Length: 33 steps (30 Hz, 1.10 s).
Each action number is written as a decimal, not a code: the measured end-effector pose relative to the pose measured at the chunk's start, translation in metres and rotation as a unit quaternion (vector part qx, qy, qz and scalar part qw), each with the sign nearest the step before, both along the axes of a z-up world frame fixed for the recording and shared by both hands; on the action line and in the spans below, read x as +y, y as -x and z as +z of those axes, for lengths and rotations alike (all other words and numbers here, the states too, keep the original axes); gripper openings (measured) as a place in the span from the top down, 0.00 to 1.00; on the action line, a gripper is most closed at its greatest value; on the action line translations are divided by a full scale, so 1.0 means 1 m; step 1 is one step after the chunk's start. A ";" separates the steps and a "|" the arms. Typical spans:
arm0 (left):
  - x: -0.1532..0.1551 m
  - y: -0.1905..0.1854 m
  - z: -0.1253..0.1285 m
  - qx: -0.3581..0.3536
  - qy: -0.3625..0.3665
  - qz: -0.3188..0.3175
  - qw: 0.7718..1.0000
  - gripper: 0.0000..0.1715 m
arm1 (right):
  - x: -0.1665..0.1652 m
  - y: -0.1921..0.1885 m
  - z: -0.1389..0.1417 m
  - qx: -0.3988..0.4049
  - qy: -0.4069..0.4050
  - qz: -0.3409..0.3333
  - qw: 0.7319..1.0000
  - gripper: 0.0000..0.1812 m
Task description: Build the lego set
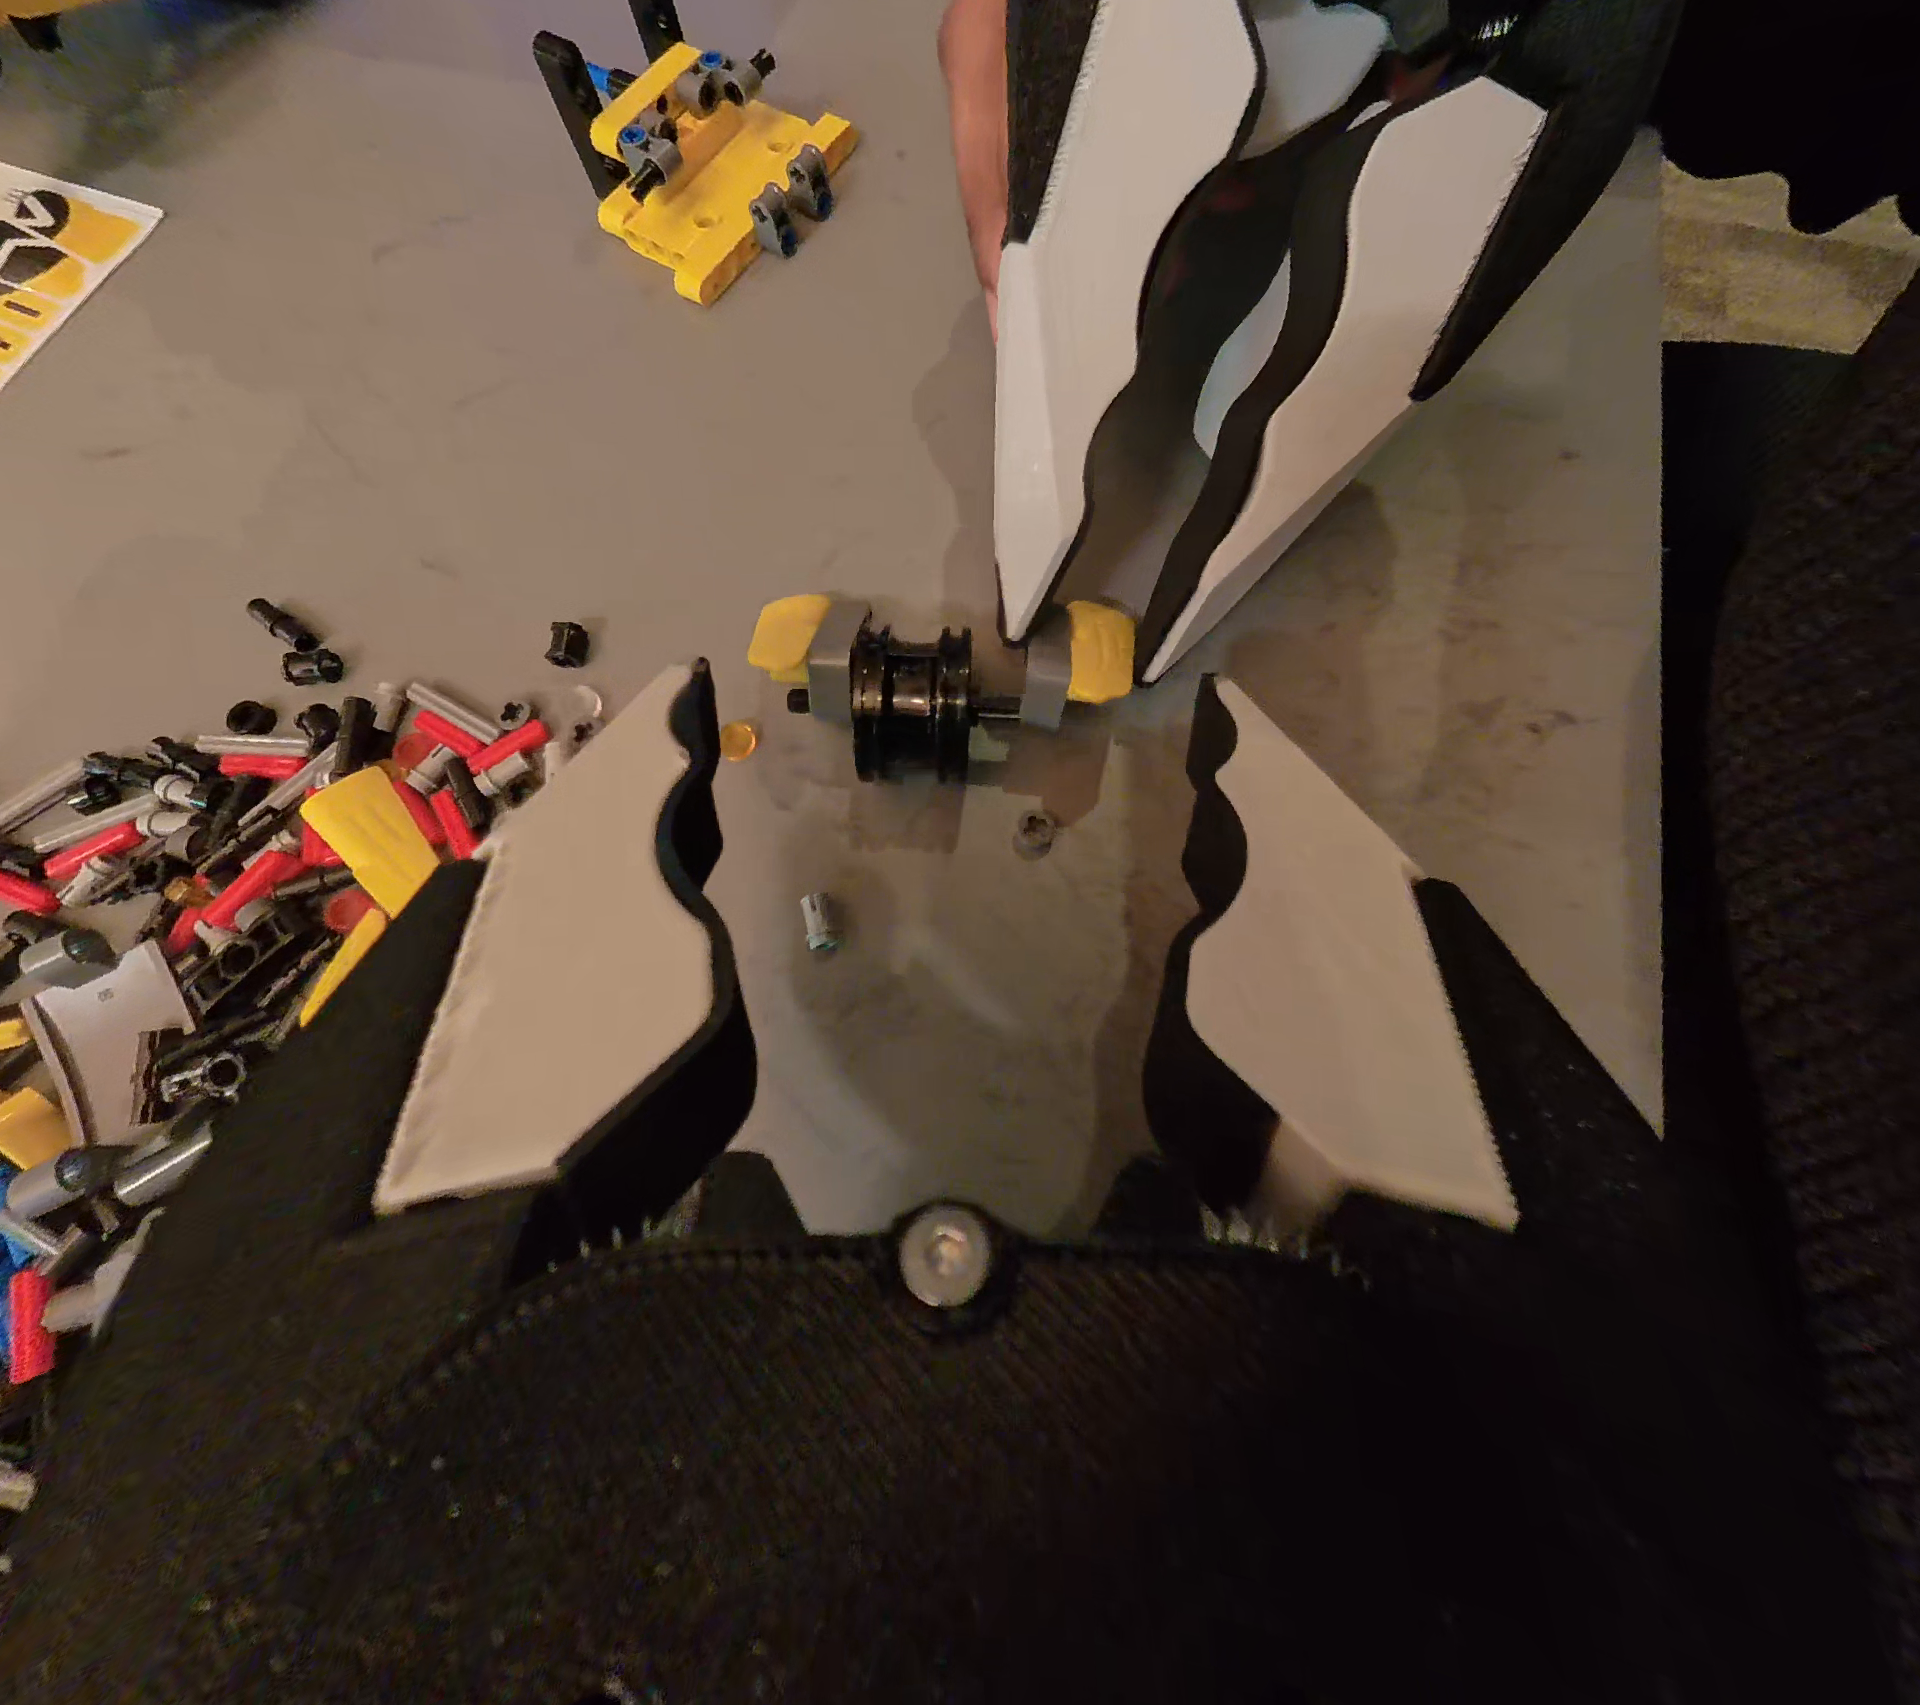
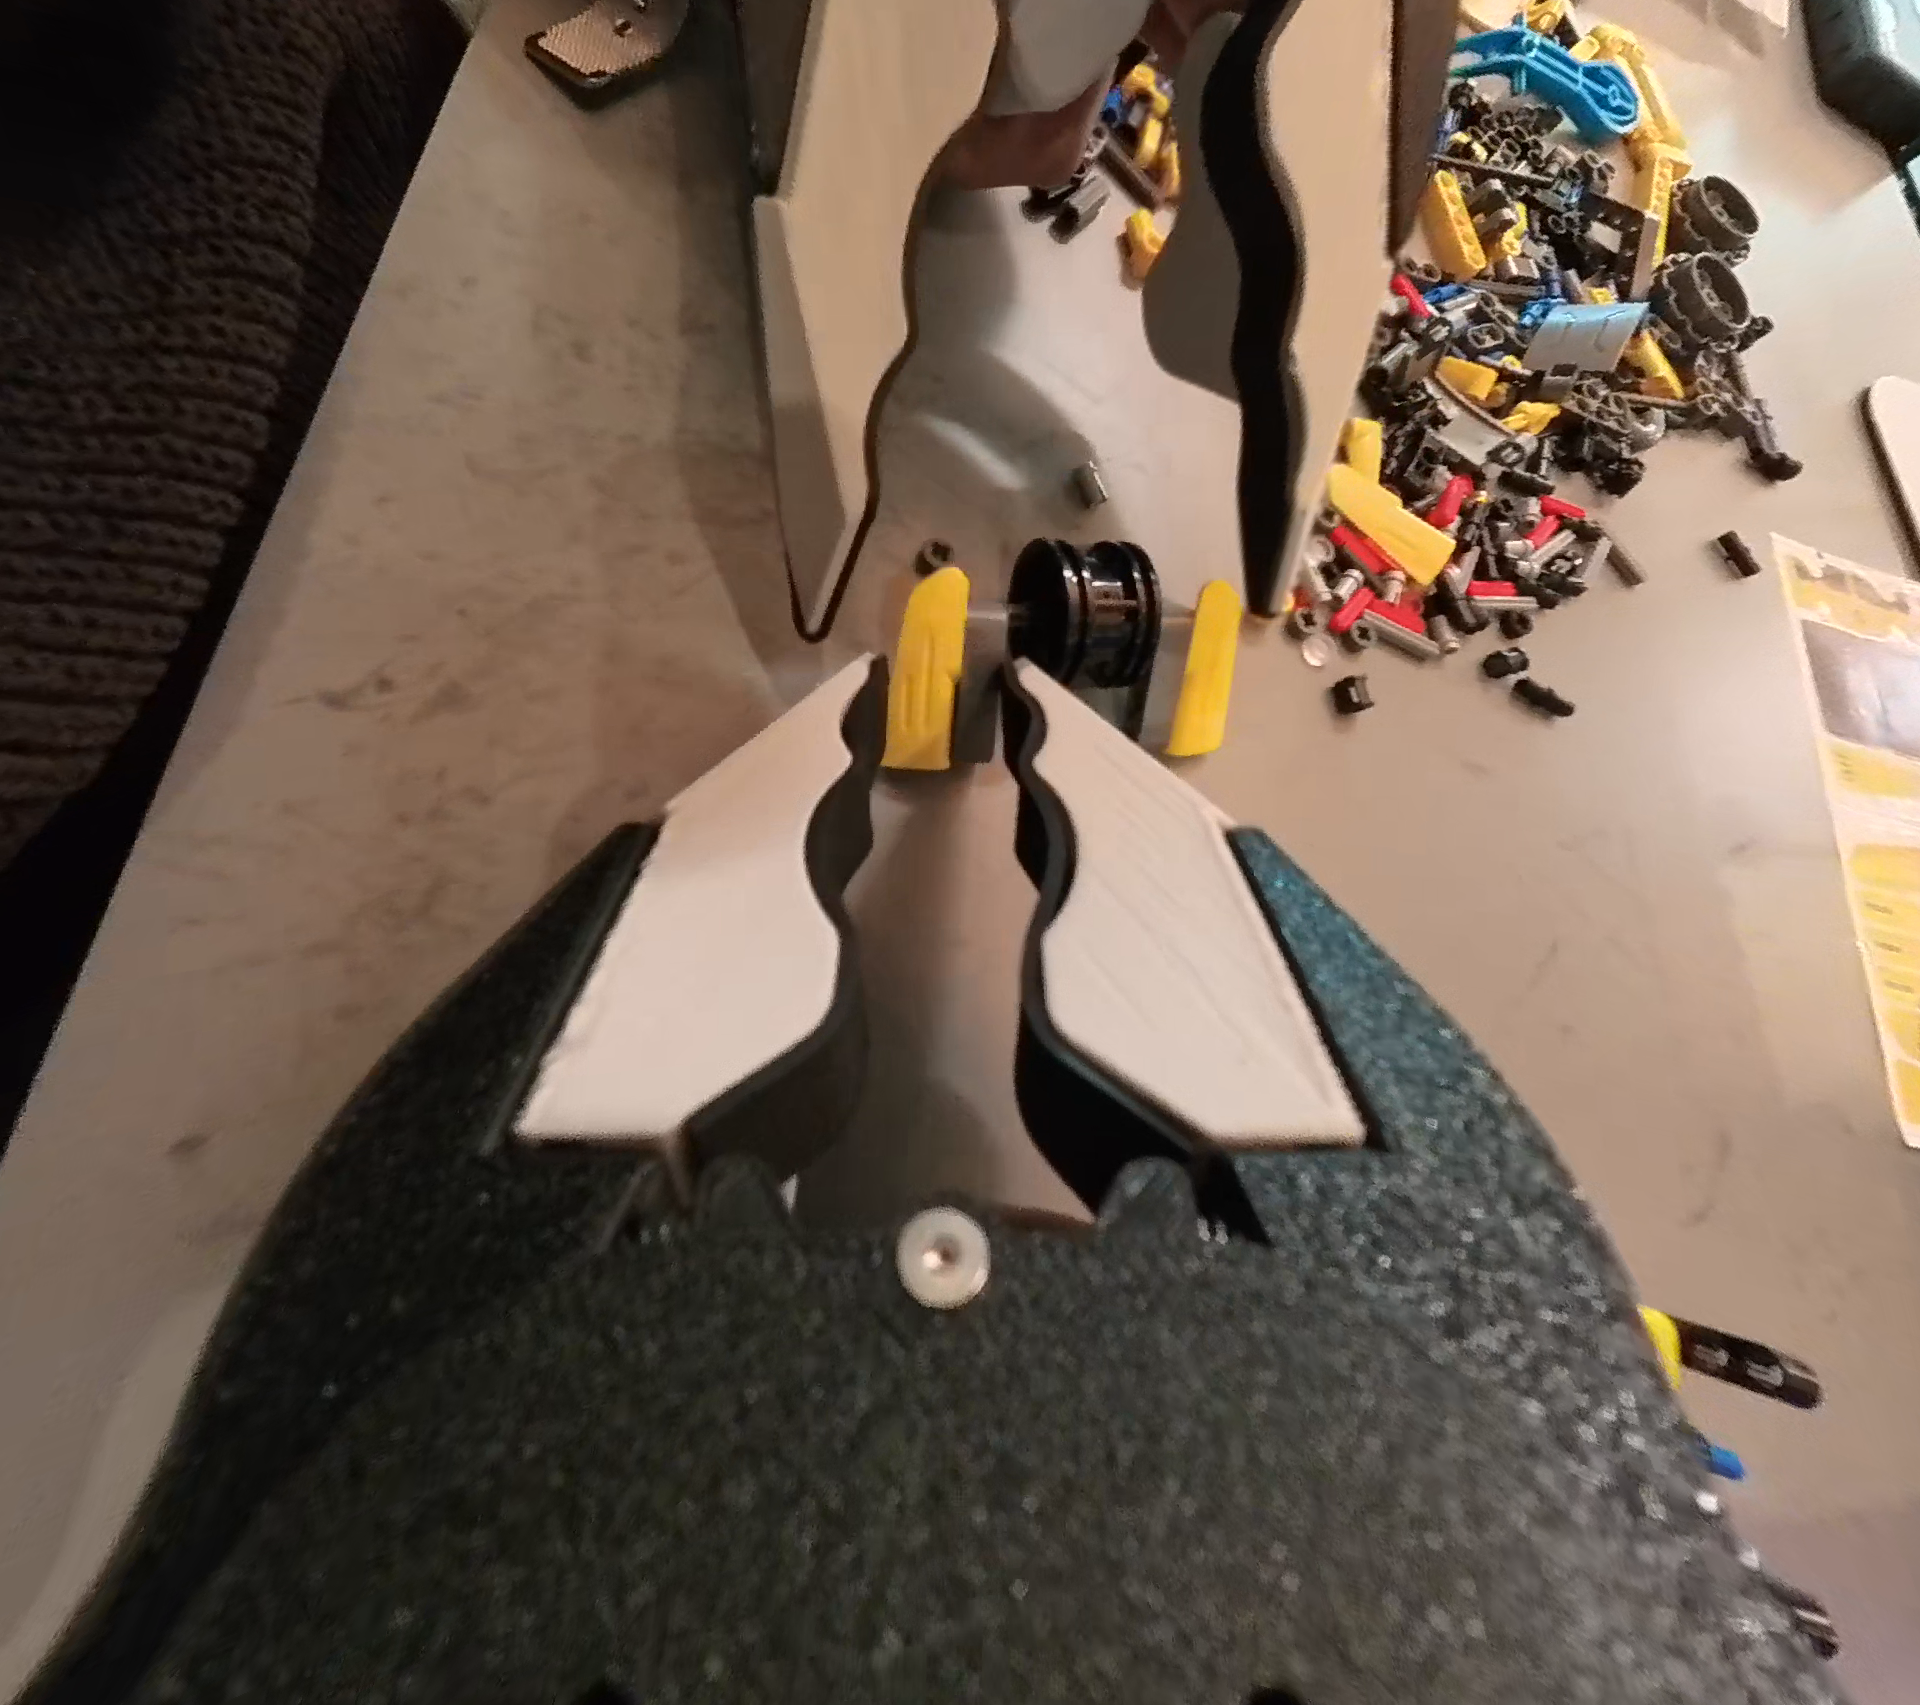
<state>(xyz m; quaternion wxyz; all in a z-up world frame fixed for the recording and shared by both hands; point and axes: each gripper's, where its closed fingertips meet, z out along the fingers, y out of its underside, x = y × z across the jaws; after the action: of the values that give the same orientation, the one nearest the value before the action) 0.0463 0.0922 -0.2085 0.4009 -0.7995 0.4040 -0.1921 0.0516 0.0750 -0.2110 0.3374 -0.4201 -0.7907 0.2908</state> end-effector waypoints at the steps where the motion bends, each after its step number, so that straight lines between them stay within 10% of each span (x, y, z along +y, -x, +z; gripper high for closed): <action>1: 0.000 -0.001 -0.001 0.002 0.001 -0.002 1.000 0.50 | 0.001 0.001 0.000 0.000 -0.001 -0.003 1.000 0.88; 33: 0.001 0.008 -0.002 0.000 0.011 0.013 1.000 0.70 | 0.007 0.004 0.001 0.001 0.004 -0.037 0.999 0.89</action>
<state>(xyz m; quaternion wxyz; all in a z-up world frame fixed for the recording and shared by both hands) 0.0388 0.0929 -0.2103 0.3940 -0.8093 0.3915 -0.1912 0.0476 0.0818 -0.2101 0.3467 -0.4501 -0.7734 0.2813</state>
